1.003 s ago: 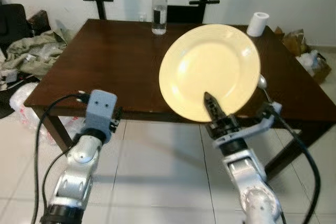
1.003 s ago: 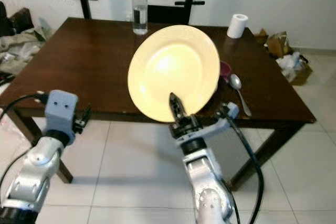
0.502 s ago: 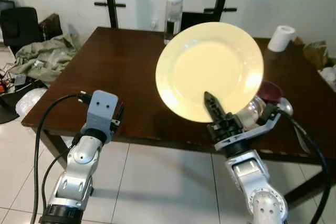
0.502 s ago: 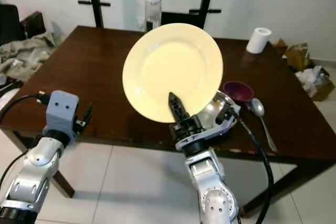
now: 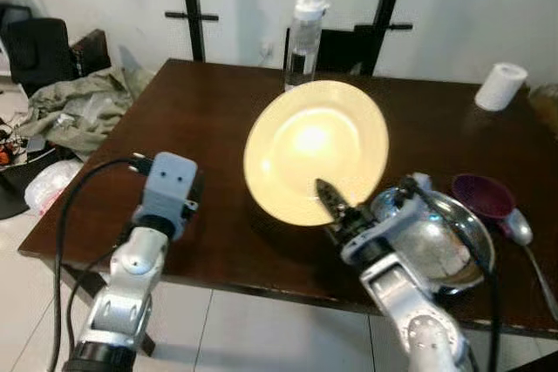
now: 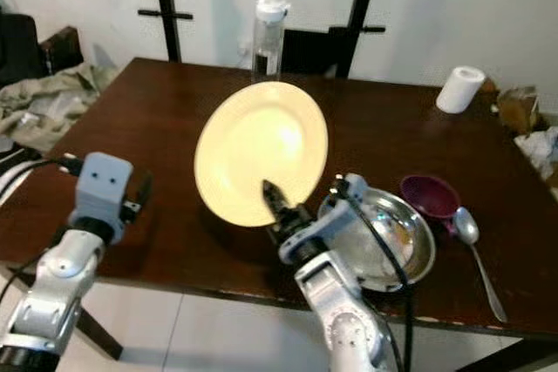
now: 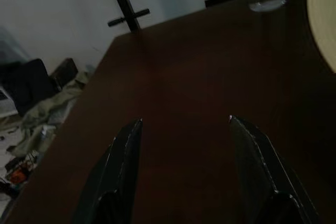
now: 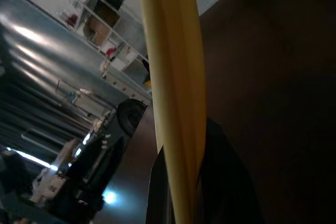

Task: Setting the table

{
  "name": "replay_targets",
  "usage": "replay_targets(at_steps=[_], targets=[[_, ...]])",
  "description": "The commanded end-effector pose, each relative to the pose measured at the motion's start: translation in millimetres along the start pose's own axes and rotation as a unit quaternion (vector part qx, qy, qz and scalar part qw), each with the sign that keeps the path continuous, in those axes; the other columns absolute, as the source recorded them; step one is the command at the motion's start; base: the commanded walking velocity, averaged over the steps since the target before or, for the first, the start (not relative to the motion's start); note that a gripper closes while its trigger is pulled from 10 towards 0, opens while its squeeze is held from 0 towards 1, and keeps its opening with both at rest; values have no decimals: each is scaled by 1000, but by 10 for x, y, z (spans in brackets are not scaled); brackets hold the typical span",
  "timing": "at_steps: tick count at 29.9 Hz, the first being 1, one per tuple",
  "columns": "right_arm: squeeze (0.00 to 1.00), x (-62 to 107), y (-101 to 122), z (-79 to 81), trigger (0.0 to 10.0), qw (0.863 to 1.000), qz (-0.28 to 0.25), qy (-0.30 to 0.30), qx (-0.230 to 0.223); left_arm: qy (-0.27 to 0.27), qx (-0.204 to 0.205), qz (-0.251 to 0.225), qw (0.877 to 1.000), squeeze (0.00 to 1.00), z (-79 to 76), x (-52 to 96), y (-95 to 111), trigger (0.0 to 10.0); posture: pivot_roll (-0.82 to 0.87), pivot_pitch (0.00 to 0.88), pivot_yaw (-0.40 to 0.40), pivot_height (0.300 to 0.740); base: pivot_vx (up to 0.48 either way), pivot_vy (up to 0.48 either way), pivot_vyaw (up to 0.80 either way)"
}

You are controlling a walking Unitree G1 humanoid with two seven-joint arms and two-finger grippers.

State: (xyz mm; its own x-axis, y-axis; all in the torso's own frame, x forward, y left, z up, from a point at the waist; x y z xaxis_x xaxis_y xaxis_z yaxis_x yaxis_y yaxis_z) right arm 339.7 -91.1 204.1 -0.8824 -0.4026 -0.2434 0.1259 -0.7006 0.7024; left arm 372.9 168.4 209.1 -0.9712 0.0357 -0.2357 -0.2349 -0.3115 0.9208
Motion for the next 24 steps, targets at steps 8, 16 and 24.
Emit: replay_targets(at_steps=[8, 16, 24], targets=[[0, -52, -184, -245, 10000, 994, 20, -97, 52, 23, -6, -8, 1000, 0, 167, 17, 20, 10000, 79, 127, 59, 740, 0, 0, 0], [0, 28, -520, -367, 10000, 986, 93, -120, 64, 25, -10, -12, 1000, 0, 168, 33, 32, 10000, 82, 131, 57, 740, 0, 0, 0], [0, 42, -718, -513, 10000, 976, 133, -156, 73, 17, -7, -11, 1000, 0, 119, 51, 29, 10000, 86, 139, 56, 740, 0, 0, 0]])
Point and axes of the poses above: a point about 5 cm out from each wrist's last joint towards the gripper, its own x axis pointing back from the gripper into the wrist, its own y axis along the axis of the wrist's last joint, z = x × y, the point moved 4 cm from there along -x, pointing out of the wrist towards the gripper
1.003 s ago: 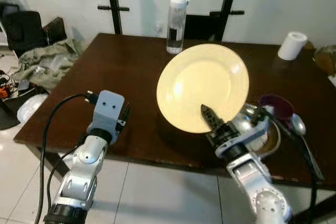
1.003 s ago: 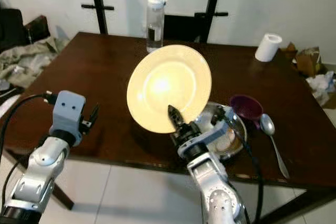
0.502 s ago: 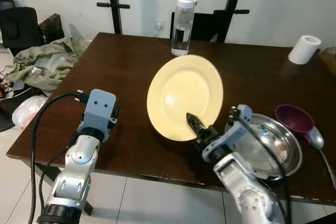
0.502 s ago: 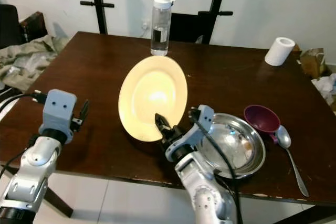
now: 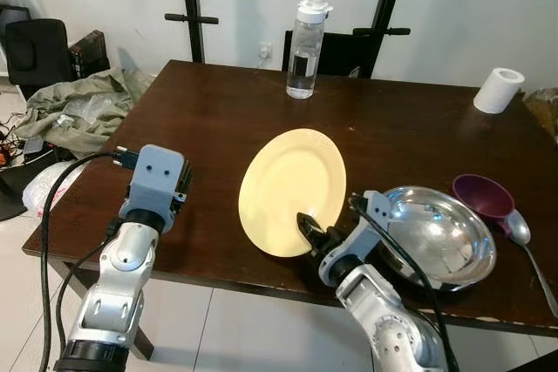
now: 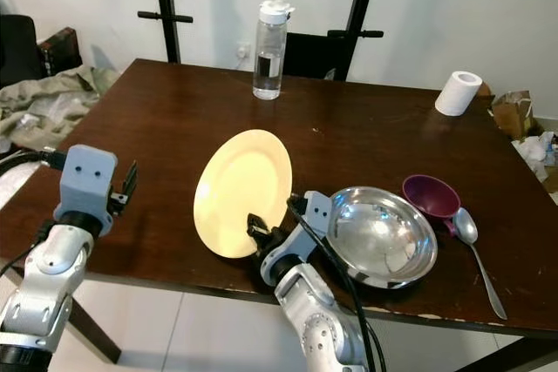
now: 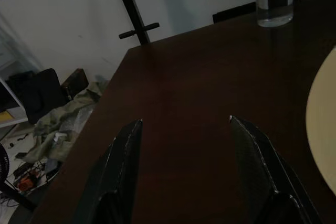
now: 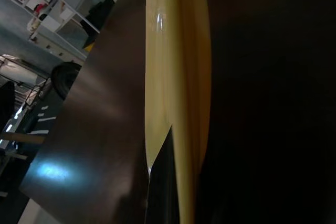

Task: Setting the table

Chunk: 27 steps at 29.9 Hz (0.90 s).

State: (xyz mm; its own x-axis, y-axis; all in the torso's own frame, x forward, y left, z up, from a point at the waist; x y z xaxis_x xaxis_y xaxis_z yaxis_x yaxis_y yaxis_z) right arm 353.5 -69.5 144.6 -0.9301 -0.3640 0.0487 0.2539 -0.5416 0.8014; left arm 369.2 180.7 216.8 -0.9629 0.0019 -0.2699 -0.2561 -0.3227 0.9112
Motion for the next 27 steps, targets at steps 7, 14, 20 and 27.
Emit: replay_targets(at_steps=[7, 14, 20, 27], targets=[[1000, -9, -165, -215, 10000, 998, 33, -51, 2, -6, -1, 2, 1000, 0, -24, 34, -13, 10000, 91, 144, 55, 740, 0, 0, 0], [0, 2, 23, -228, 10000, 996, 6, -57, 62, -9, 5, 3, 1000, 0, -60, 39, -17, 10000, 77, 146, 55, 740, 0, 0, 0], [0, 9, 48, -208, 10000, 992, 11, -48, 114, -11, 7, 3, 1000, 0, -71, 35, -17, 10000, 73, 146, 56, 740, 0, 0, 0], [0, 52, -45, -172, 10000, 979, 67, -28, 191, -11, 11, 3, 1000, 0, -85, 29, -17, 10000, 69, 146, 53, 740, 0, 0, 0]])
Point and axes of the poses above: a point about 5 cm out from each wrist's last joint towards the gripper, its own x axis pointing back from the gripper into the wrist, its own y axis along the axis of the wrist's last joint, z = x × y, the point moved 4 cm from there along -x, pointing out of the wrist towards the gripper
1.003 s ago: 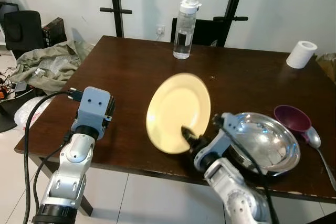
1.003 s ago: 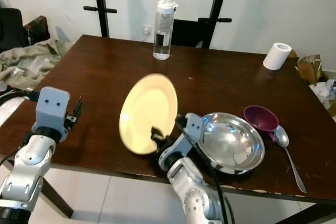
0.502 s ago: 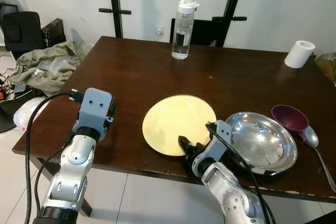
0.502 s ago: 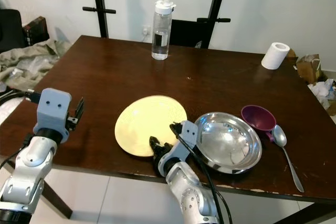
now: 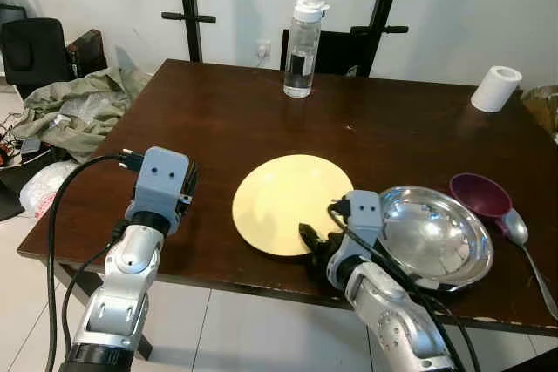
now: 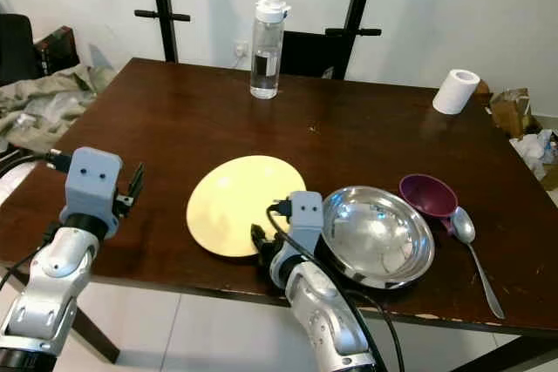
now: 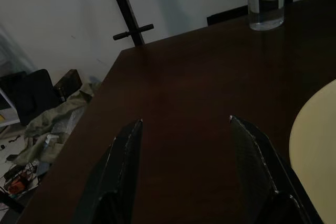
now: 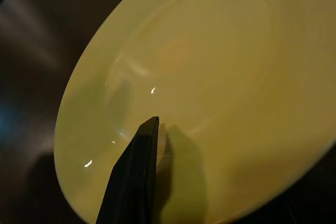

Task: Setting the table

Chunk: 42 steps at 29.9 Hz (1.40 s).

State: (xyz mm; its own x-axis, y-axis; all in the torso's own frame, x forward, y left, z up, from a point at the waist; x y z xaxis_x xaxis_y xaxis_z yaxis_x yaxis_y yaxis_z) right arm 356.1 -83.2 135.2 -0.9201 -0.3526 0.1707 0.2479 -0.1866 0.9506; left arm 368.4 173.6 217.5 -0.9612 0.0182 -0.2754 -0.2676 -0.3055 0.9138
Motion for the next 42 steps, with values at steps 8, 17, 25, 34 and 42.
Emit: replay_targets(at_steps=[8, 17, 25, 34, 42], targets=[[0, 128, -175, -68, 10000, 998, 51, 2, 44, -2, 6, 9, 1000, 0, -30, 29, -55, 10000, 56, 146, 42, 740, 0, 0, 0], [1000, 109, -74, -224, 10000, 999, 18, -36, -37, -5, 9, 9, 1000, 0, -66, 26, -59, 10000, 52, 143, 46, 740, 0, 0, 0], [980, 82, 131, -146, 10000, 995, -30, -14, -95, -4, 7, 9, 1000, 0, -56, 25, -58, 10000, 57, 142, 45, 740, 0, 0, 0], [0, 166, 87, -49, 10000, 999, 11, 42, 8, -6, 8, 7, 1000, 0, -75, 22, -46, 10000, 50, 135, 45, 740, 0, 0, 0], [0, 206, 22, -241, 10000, 996, 39, 9, 84, -5, 10, 6, 1000, 0, -76, 20, -45, 10000, 46, 130, 40, 740, 0, 0, 0]])
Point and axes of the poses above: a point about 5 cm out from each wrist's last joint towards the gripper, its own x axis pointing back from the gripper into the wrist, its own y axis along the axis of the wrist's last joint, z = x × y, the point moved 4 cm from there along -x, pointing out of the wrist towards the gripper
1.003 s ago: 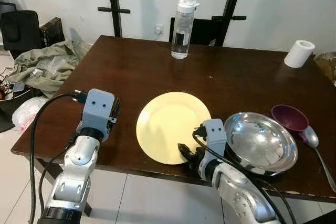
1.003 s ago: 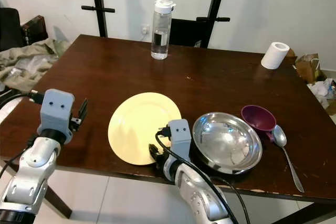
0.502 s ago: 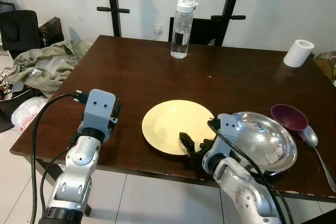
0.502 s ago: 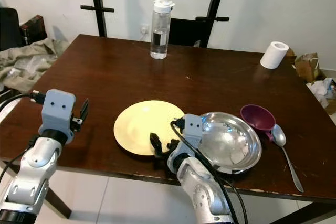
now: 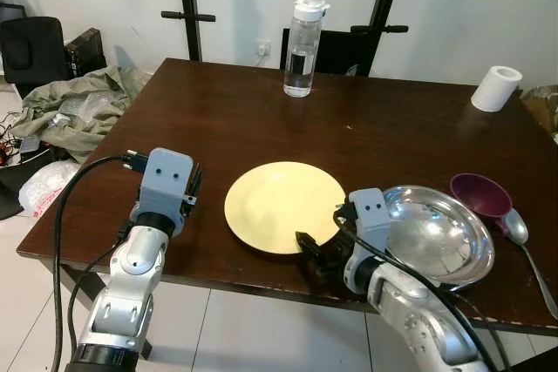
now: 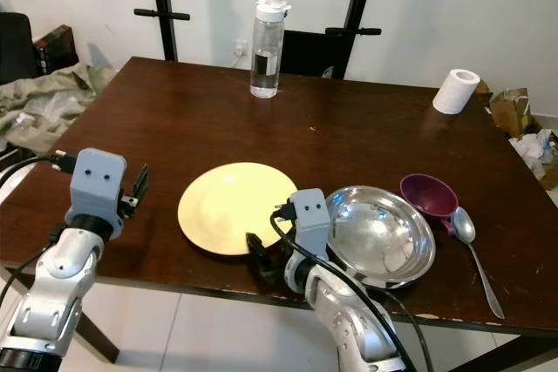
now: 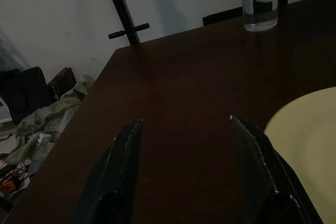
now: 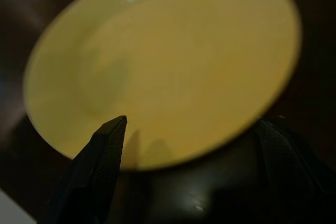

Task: Setting the table

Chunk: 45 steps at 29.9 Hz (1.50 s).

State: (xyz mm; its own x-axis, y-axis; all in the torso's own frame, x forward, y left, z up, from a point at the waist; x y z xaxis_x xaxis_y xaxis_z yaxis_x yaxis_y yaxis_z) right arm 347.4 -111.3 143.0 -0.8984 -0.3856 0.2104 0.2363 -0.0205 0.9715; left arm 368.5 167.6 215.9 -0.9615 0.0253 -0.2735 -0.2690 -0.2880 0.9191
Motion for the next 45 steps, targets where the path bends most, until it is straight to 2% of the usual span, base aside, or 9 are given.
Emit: replay_targets(at_steps=[1, 9, 19, 23, 26, 27, 28, 33, 45], targets=[[0, 27, -114, -85, 10000, 1000, 19, -19, -14, -1, 1, 7, 1000, 0, -15, 20, -50, 10000, 46, 128, 40, 740, 0, 0, 0], [0, 165, -1, -130, 10000, 997, -26, -10, -78, -3, 0, 7, 1000, 0, -11, 17, -58, 10000, 43, 126, 47, 740, 0, 0, 0], [0, 477, 597, 327, 10000, 957, -189, 145, -165, -15, 1, 5, 1000, 0, -78, 9, -50, 10000, 43, 121, 61, 740, 0, 0, 0], [0, 512, 858, 200, 10000, 957, -248, 86, -122, -19, 0, 2, 1000, 0, -87, -3, -35, 10000, 44, 121, 67, 740, 0, 0, 0], [0, 443, 804, -92, 10000, 977, -210, -21, 19, -20, -2, 1, 1000, 0, -79, -15, -28, 10000, 43, 121, 69, 740, 0, 0, 0], [0, 443, 804, -92, 10000, 977, -210, -21, 19, -20, -2, 1, 1000, 0, -79, -15, -28, 10000, 43, 121, 69, 740, 0, 0, 0], [0, 427, 747, -289, 10000, 979, -187, -72, 48, -20, -2, 1, 1000, 0, -74, -21, -23, 10000, 43, 120, 70, 740, 0, 0, 0], [0, 404, 504, -613, 10000, 984, -116, -136, 26, -19, -4, 0, 1000, 0, -52, -29, -23, 10000, 46, 121, 71, 740, 0, 0, 0], [0, 410, 65, -640, 10000, 989, -32, -143, 24, -21, -6, -2, 1000, 0, -45, -40, -10, 10000, 45, 119, 79, 740, 0, 0, 0]])
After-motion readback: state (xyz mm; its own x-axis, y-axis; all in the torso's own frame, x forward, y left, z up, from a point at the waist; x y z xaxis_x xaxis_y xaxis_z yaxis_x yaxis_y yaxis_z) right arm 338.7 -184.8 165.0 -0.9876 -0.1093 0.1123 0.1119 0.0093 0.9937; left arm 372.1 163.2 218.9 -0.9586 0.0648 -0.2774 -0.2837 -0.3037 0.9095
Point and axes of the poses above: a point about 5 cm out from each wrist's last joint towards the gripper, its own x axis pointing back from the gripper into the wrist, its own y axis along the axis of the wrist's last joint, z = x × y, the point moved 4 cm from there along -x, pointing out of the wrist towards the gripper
